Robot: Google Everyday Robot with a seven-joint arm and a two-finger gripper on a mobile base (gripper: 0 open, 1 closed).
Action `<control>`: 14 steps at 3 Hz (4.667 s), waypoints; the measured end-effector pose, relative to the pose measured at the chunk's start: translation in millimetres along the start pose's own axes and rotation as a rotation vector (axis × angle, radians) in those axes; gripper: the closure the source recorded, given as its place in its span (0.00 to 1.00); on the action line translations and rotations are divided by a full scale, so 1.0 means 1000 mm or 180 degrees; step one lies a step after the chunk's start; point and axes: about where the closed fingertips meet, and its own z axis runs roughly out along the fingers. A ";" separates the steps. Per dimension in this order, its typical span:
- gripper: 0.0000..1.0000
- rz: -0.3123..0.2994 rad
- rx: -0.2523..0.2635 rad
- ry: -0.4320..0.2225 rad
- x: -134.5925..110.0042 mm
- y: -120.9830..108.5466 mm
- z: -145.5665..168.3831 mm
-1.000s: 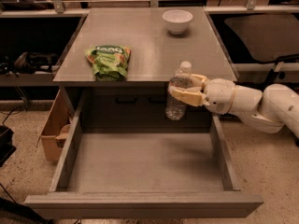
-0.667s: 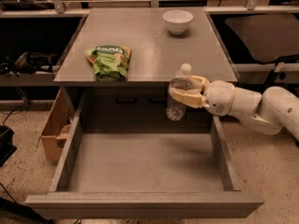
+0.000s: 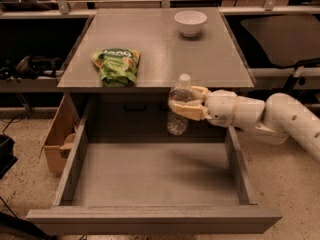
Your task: Place water bottle into top drawer
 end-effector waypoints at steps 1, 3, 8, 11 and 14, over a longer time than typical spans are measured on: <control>1.00 0.0028 -0.0197 0.0037 0.012 0.030 0.038; 1.00 -0.0038 -0.0519 0.0075 0.047 0.079 0.111; 0.51 0.0044 -0.0630 0.0234 0.128 0.097 0.157; 0.00 0.0044 -0.0631 0.0234 0.128 0.097 0.158; 0.00 -0.0148 -0.1009 0.0396 0.080 0.094 0.141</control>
Offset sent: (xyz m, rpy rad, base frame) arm -0.0453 0.1446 -0.0394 -0.0365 0.0088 0.1802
